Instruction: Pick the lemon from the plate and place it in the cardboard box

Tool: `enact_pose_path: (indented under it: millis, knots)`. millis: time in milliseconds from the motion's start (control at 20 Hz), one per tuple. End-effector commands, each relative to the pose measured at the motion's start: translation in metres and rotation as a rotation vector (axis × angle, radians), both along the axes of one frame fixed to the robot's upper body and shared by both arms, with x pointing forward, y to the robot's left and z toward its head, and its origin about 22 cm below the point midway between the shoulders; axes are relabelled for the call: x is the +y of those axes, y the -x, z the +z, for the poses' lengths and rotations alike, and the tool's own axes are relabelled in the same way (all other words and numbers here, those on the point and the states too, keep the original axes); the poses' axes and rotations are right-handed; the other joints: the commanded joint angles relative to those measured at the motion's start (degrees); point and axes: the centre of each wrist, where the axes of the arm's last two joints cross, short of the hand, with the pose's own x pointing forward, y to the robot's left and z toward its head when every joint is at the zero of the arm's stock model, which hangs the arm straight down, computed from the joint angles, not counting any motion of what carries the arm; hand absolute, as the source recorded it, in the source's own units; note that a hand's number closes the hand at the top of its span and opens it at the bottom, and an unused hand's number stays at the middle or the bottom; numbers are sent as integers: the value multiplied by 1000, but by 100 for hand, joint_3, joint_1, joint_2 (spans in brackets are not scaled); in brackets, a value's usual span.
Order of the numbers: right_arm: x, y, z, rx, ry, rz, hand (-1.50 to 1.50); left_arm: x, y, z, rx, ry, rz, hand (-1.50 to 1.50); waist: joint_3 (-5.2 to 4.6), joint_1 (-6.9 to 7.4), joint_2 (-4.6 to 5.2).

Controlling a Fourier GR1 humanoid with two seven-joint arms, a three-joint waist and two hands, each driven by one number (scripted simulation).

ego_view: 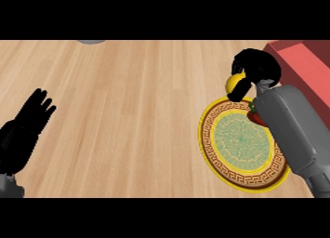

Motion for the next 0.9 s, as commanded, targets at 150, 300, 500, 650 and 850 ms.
enact_pose_path:
  millis: [150,300,500,650,850]
  knots:
    - [11,12,85,-279,14,5,150,14,6,2,2,-13,15,0,-5,-135,-64]
    - [25,15,112,-387,0,-69,150,10,-5,-12,-2,-9,25,0,-7,-127,-28]
    - [1,29,153,-484,24,-206,150,-1,5,-1,0,-1,21,0,-3,-129,-54]
    - [-16,24,177,-524,1,-274,150,0,-10,5,-6,-8,21,0,-3,-90,-15]
    - [-36,22,192,-535,20,-350,150,10,-9,4,-18,-16,24,0,-5,-70,-7]
